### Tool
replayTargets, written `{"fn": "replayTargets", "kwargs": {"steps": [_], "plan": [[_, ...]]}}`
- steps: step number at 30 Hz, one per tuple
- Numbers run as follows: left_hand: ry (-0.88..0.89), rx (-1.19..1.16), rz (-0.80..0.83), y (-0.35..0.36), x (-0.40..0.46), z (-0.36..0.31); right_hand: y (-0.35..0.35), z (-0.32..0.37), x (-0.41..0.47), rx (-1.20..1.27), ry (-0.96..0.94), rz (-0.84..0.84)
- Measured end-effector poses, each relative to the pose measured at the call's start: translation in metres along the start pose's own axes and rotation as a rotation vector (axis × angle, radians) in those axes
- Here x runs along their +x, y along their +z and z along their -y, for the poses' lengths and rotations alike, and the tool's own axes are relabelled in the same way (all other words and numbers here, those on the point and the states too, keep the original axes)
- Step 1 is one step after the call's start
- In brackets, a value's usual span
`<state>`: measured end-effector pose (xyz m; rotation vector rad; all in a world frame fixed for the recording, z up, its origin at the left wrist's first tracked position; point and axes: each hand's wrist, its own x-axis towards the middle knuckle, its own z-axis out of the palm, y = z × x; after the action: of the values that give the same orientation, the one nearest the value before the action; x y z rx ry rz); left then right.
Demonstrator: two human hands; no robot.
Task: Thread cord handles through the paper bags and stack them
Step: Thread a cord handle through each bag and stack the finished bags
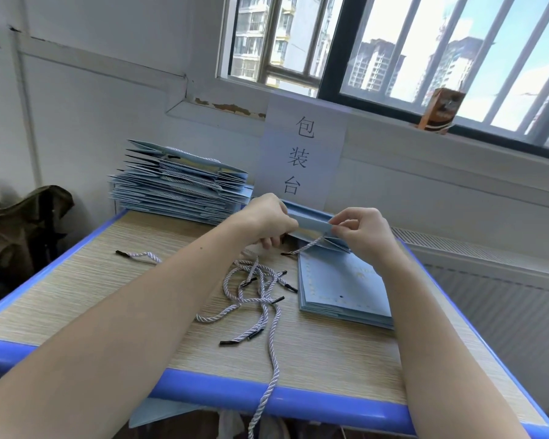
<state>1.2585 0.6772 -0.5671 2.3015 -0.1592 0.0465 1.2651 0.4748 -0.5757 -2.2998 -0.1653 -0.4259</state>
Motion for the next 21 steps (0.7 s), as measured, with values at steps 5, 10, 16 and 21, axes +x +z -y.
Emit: {"fn": "replayTargets", "kwargs": {"steps": [5, 10, 16, 21], "plan": [[0.009, -0.029, 0.105, 0.000, -0.002, -0.002, -0.001, 0.000, 0.000, -0.001, 0.006, -0.015], [0.030, -0.038, 0.192, 0.002, -0.003, -0.002, 0.000, 0.001, -0.001, -0.026, 0.003, -0.021], [0.066, -0.069, 0.189, 0.005, -0.003, -0.003, 0.000, 0.001, -0.001, -0.042, 0.002, -0.017], [0.113, -0.087, 0.045, 0.011, 0.002, -0.002, 0.001, 0.004, -0.002, -0.021, 0.001, -0.003]]}}
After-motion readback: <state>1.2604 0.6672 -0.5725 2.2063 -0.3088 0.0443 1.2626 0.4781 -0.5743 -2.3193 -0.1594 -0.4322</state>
